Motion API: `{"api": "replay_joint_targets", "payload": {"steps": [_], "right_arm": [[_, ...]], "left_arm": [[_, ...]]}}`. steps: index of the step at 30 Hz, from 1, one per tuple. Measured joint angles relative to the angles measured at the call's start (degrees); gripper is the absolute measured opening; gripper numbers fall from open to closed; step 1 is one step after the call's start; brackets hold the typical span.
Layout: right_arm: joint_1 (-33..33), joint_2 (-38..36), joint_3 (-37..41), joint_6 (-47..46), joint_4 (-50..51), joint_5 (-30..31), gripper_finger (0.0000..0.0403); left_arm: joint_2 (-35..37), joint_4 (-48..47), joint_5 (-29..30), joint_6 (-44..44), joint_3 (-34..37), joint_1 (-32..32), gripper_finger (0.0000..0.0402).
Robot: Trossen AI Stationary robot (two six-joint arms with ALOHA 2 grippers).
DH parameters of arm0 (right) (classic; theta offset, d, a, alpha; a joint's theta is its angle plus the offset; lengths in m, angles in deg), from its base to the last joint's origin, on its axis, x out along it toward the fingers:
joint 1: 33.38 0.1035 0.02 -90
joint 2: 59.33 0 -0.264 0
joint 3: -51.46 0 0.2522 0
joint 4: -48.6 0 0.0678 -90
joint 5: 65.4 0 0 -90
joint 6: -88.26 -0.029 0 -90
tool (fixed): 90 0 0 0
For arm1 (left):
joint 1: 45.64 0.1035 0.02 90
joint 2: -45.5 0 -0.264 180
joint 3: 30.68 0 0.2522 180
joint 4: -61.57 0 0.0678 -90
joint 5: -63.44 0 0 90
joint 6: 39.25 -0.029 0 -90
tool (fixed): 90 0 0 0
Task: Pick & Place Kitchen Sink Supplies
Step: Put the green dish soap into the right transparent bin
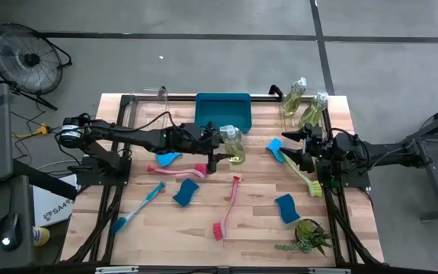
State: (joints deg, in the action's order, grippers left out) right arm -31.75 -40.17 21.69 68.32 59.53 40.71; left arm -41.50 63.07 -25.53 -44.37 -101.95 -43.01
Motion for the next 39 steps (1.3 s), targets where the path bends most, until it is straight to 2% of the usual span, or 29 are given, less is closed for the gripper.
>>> {"api": "replay_joint_targets", "payload": {"steps": [7,14,22,29,34,39], "right_arm": [[-0.15,1.55,0.02,2.84,-2.17,-1.20,0.0339],[-0.14,8.27,-0.02,4.30,-8.15,-3.31,0.0339],[-0.13,17.98,-0.02,5.81,-21.53,-4.06,0.0339],[-0.15,24.66,-0.02,4.79,-34.42,-1.55,0.0339],[-0.15,27.64,-0.02,2.32,-40.89,-6.06,0.0339],[-0.13,29.50,-0.02,-0.25,-42.34,-8.38,0.0339]], "left_arm": [[0.00,-0.25,0.01,0.76,0.02,0.00,0.0199],[0.00,-0.43,-0.11,0.91,0.02,0.00,0.0199],[0.00,-0.42,-0.43,1.24,0.01,0.00,0.0199],[0.00,-0.42,-1.96,1.22,0.02,0.00,0.0200],[0.00,-0.42,-3.33,1.19,0.02,0.00,0.0200],[0.00,-0.42,-3.78,0.90,0.02,-0.02,0.0200]]}}
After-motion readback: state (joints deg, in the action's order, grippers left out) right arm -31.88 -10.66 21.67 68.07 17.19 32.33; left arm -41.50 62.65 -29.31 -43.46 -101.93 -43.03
